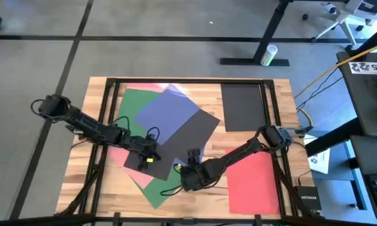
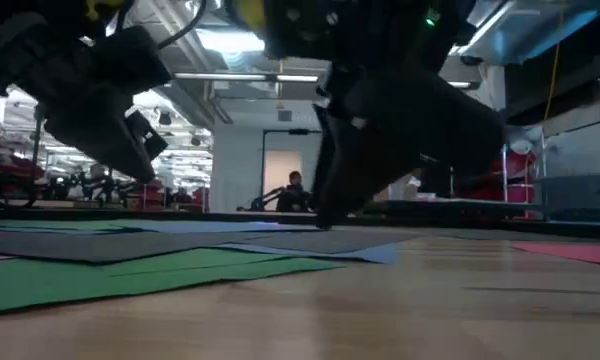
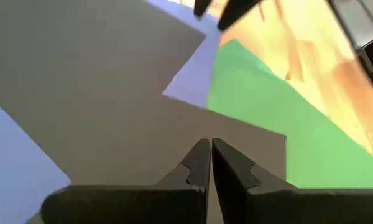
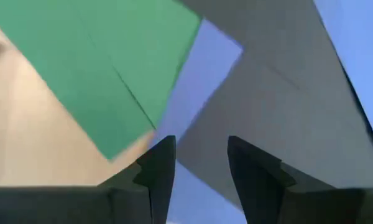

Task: Organize paper
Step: Stack the black paper on top of the other black paper on the table

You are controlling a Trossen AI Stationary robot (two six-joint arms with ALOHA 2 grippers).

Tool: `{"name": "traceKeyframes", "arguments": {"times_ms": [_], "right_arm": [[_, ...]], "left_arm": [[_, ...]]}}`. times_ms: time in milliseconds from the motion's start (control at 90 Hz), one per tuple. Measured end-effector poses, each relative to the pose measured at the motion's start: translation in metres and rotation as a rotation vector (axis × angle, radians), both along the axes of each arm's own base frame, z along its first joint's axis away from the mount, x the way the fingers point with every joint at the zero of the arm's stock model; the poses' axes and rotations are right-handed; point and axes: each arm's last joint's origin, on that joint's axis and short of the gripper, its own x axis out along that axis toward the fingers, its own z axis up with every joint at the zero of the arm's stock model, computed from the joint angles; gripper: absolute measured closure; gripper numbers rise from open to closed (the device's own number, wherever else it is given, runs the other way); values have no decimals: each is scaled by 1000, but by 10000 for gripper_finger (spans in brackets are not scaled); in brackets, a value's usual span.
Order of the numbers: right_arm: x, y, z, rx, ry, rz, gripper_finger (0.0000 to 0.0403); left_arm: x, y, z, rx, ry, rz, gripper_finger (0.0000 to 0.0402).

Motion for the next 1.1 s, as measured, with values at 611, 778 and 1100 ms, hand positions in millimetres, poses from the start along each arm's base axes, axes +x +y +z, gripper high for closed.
{"name": "traceKeyframes", "arguments": {"times_ms": [611,778,1100], "right_arm": [[0,1,-23,93,-95,16,265],[2,3,-23,114,-128,21,265],[4,4,-22,116,-145,48,265]], "left_arm": [[9,-2,-24,6,59,37,402],[9,-2,-23,4,54,38,402],[12,-4,-20,3,28,23,402]]}}
